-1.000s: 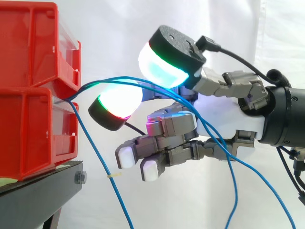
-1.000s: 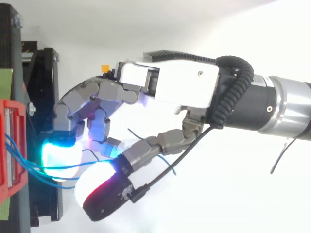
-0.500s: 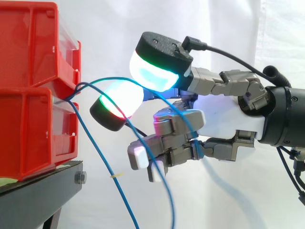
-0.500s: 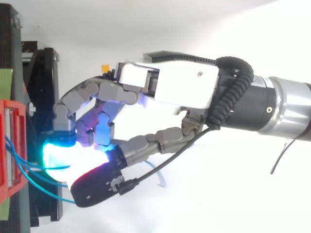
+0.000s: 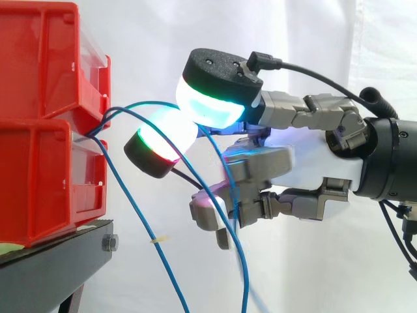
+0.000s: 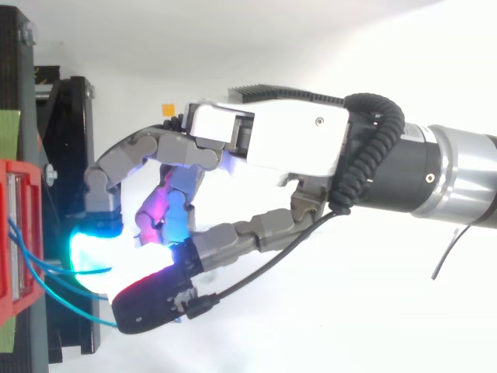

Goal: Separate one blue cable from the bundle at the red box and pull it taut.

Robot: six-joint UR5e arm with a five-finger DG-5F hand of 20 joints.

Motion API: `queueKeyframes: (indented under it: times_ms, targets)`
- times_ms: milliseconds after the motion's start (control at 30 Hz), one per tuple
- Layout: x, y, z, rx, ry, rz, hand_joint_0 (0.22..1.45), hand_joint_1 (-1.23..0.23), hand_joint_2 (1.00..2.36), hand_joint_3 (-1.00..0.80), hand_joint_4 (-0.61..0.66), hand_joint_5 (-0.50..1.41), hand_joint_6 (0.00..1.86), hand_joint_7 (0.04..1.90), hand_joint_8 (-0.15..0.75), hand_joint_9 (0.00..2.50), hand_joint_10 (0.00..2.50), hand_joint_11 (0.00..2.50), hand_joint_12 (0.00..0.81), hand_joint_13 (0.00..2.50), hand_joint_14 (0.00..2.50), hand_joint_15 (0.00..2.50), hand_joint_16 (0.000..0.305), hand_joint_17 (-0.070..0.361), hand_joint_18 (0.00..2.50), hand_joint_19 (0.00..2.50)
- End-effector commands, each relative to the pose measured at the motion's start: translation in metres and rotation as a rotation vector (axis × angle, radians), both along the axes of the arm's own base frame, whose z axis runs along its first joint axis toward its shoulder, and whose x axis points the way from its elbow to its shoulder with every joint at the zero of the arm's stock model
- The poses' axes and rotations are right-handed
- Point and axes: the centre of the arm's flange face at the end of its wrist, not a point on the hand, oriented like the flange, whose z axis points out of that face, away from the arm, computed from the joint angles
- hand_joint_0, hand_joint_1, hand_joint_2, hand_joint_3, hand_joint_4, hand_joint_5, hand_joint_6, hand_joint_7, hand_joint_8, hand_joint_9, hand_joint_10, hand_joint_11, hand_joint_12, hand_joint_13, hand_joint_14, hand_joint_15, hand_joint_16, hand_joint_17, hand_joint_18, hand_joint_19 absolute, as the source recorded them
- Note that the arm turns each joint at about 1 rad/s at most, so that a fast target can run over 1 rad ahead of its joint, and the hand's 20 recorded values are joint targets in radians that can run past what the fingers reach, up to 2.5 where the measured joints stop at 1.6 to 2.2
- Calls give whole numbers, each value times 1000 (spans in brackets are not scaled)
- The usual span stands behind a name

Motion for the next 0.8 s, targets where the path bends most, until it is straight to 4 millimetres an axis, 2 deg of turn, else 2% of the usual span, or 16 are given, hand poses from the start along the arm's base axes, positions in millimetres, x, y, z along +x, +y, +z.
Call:
queueKeyframes:
  times_ms: [0, 200, 267, 400, 467, 533, 600, 667, 767]
  targets:
    - [0, 1, 0, 18, -1, -2, 606, -788, 1015, -48, -149, -78, 863, 1042, 284, 1403, 7, 1657, 411, 1034, 24, 830, 55, 125, 973, 831]
    - [0, 2, -1, 90, -6, 6, 603, -789, 1015, -35, -162, -74, 861, 1058, 329, 1294, 22, 1266, 385, 978, 21, 640, 55, 123, 973, 795]
    - [0, 2, -1, 105, -6, 8, 602, -789, 1014, -30, -161, -73, 860, 1061, 344, 1262, 24, 1032, 375, 957, 19, 549, 54, 122, 970, 781]
    - [0, 3, -1, 133, -9, 14, 600, -787, 1012, -23, -164, -70, 857, 1063, 354, 1244, 21, 965, 375, 954, 17, 542, 54, 123, 973, 786]
    - [0, 5, -1, 138, -7, 16, 599, -785, 1011, -20, -184, -68, 856, 1081, 337, 1091, 22, 971, 392, 965, 20, 615, 55, 124, 981, 802]
    - [-1, 5, -2, 136, -6, 16, 599, -783, 1011, -22, -196, -68, 856, 1078, 328, 1051, 21, 970, 397, 976, 20, 617, 55, 124, 987, 810]
    - [0, 3, -1, 136, -7, 14, 598, -781, 1010, -20, -202, -68, 857, 1070, 327, 986, 20, 877, 399, 969, 18, 598, 56, 125, 991, 797]
    - [0, 5, -1, 136, -7, 16, 596, -781, 1010, -14, -212, -66, 857, 1057, 321, 874, 18, 654, 388, 920, 18, 547, 56, 125, 988, 793]
    - [0, 5, -1, 138, -7, 16, 593, -781, 1008, -10, -223, -64, 855, 1040, 318, 817, 13, 507, 389, 895, 17, 501, 56, 127, 975, 791]
